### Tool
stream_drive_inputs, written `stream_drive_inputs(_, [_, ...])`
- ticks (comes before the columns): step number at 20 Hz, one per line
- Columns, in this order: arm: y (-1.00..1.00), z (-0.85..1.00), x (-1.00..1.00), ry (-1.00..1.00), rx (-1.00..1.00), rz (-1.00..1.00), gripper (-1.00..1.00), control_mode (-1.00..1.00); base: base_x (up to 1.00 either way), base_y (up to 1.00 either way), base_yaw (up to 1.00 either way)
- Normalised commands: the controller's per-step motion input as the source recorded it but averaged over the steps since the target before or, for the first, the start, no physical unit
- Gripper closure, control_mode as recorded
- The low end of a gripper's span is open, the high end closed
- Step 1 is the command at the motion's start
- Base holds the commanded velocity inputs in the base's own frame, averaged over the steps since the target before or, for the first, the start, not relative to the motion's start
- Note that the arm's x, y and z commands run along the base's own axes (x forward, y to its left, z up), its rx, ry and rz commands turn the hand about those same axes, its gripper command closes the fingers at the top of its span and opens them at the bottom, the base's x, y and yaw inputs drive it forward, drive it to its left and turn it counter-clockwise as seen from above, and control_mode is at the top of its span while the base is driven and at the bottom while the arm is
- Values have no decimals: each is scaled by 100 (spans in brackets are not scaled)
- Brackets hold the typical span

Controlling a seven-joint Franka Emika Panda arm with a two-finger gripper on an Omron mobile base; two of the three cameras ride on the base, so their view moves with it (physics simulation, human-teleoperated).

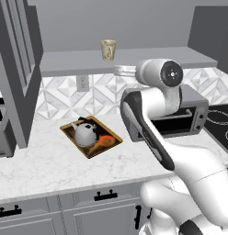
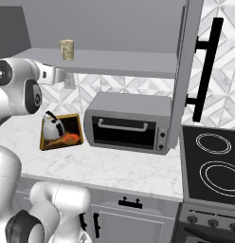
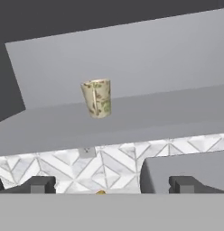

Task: Pick the kettle from the counter and place it on the tray. Then pick the mug from the cabinet and place it on the tray. Then close the cabinet doors.

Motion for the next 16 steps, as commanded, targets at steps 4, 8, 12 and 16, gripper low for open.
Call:
stream_drive_inputs(4, [0,3,0,0,-5,0,-100,-100,0,0,0])
stream_drive_inputs(8, [4,4,0,0,0,0,-100,-100,0,0,0])
stream_drive_inputs(12, [2,23,3,-1,-5,0,-100,-100,0,0,0])
stream_drive_inputs(16, [0,18,4,0,-5,0,-100,-100,0,0,0])
